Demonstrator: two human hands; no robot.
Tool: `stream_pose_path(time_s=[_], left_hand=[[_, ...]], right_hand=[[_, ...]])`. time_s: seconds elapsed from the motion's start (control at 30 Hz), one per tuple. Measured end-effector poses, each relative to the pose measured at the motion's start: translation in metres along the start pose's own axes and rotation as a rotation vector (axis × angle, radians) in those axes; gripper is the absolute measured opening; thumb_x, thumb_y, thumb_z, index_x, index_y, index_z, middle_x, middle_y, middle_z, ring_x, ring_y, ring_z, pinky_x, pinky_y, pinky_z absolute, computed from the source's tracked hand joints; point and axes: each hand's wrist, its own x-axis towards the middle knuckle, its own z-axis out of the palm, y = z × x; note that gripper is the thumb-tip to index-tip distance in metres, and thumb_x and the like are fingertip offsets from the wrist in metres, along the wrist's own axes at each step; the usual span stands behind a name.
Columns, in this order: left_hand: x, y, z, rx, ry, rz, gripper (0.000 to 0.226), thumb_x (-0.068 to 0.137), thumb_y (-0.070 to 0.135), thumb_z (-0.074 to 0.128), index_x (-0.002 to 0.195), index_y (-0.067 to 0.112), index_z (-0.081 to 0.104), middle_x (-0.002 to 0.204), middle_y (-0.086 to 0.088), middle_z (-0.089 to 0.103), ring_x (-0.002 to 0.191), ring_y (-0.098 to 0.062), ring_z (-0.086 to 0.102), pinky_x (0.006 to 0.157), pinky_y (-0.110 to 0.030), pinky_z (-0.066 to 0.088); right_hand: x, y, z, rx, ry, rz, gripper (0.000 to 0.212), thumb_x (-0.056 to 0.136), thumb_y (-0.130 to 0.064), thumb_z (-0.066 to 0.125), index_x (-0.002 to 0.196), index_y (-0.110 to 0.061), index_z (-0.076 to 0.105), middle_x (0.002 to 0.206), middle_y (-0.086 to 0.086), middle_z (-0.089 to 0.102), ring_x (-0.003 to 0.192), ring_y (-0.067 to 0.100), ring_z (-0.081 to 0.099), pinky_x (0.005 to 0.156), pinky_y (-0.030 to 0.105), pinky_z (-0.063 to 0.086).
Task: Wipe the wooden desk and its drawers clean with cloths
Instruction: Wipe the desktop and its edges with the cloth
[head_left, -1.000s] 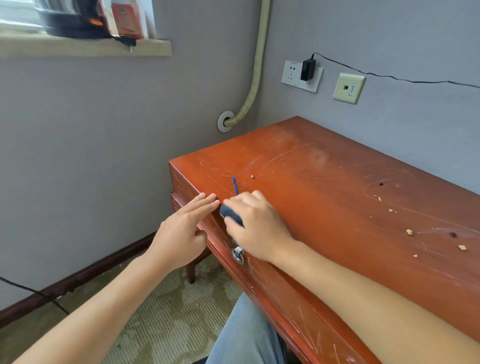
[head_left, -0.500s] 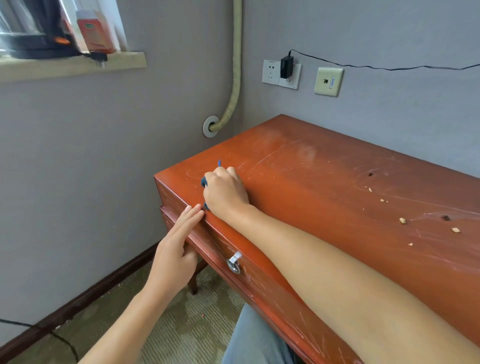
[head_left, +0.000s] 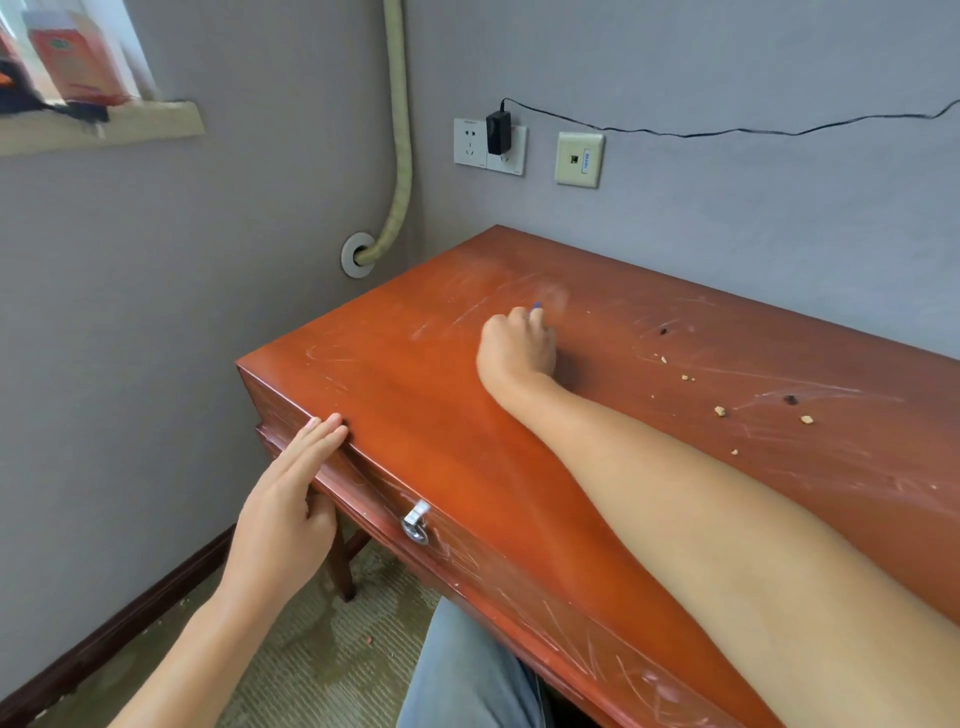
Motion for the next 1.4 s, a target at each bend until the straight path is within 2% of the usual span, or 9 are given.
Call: stream_pose_path(time_s=[0.23,0.37,0.47,0.63,0.8,1.0,1.13,1.27,1.4], left_hand=[[0.001,0.008,-0.005,0.029,-0.051,0.020,0.089,0.079,-0.021,0.056,0.152,0.030,0.050,0.162,0.020,0.037,0.154,-0.003,0.025,0.100,-0.009,0.033],[0.001,0.008,-0.006,0.054,-0.060,0.038,0.089,0.078,-0.021,0.056,0.152,0.028,0.051,0.162,0.020,0.037,0.153,-0.003,0.027,0.098,-0.021,0.041],[0.001,0.006,-0.007,0.068,-0.066,0.042,0.087,0.078,-0.021,0.057,0.151,0.027,0.052,0.161,0.019,0.039,0.153,-0.006,0.028,0.103,-0.028,0.045],[0.002,-0.002,-0.009,0.093,-0.065,0.058,0.087,0.078,-0.021,0.057,0.151,0.026,0.053,0.160,0.018,0.041,0.154,-0.006,0.029,0.116,-0.043,0.044],[0.002,-0.005,-0.008,0.069,-0.054,0.076,0.088,0.076,-0.021,0.058,0.151,0.024,0.053,0.160,0.017,0.040,0.154,-0.002,0.025,0.121,-0.045,0.038],[0.002,-0.011,-0.008,0.095,-0.081,0.123,0.091,0.077,-0.018,0.059,0.155,0.026,0.048,0.163,0.016,0.037,0.156,-0.004,0.022,0.125,-0.047,0.032],[0.014,-0.024,-0.019,0.154,-0.110,0.187,0.090,0.074,-0.014,0.056,0.154,0.025,0.049,0.163,0.015,0.039,0.156,-0.005,0.024,0.125,-0.043,0.028],[0.041,-0.053,-0.032,0.244,-0.051,0.103,0.095,0.070,-0.015,0.056,0.156,0.022,0.043,0.163,0.007,0.041,0.153,-0.014,0.033,0.120,-0.052,0.038],[0.063,-0.068,-0.041,0.388,-0.155,0.175,0.095,0.076,-0.011,0.054,0.160,0.028,0.037,0.168,0.013,0.030,0.158,-0.011,0.019,0.128,-0.049,0.022]], right_hand=[[0.004,0.089,-0.022,-0.243,-0.045,0.140,0.037,0.096,-0.005,0.044,0.122,-0.012,0.069,0.129,0.015,0.058,0.126,0.036,0.044,0.099,0.044,0.040],[-0.021,0.062,-0.021,-0.360,0.258,-0.225,0.036,0.079,0.007,0.044,0.100,-0.003,0.071,0.095,0.013,0.063,0.092,0.034,0.057,0.074,0.040,0.047],[-0.049,0.013,-0.007,-0.102,0.325,-0.437,0.025,0.077,0.001,0.046,0.080,-0.007,0.069,0.080,0.011,0.063,0.078,0.034,0.059,0.064,0.038,0.044],[-0.073,-0.049,0.004,0.367,0.037,-0.475,0.018,0.097,-0.015,0.054,0.110,-0.011,0.066,0.113,0.010,0.065,0.105,0.032,0.055,0.088,0.042,0.045],[-0.067,-0.036,0.004,0.609,-0.103,-0.875,0.023,0.092,-0.016,0.061,0.112,-0.022,0.071,0.111,-0.003,0.070,0.103,0.020,0.060,0.088,0.032,0.047],[-0.016,-0.045,0.020,0.411,0.027,-0.416,0.023,0.099,-0.013,0.050,0.108,-0.018,0.071,0.112,0.005,0.067,0.106,0.029,0.057,0.085,0.036,0.044],[-0.048,-0.078,0.011,0.527,-0.043,-0.618,0.027,0.098,-0.015,0.058,0.122,-0.014,0.071,0.127,0.005,0.068,0.118,0.028,0.057,0.099,0.036,0.044],[-0.070,-0.065,0.003,0.651,-0.130,-0.886,0.029,0.090,-0.016,0.063,0.117,-0.019,0.073,0.118,-0.001,0.072,0.112,0.021,0.063,0.098,0.035,0.050],[-0.032,-0.055,0.010,0.607,-0.082,-0.733,0.021,0.093,-0.011,0.060,0.107,-0.019,0.074,0.105,-0.003,0.071,0.100,0.020,0.064,0.086,0.035,0.053]])
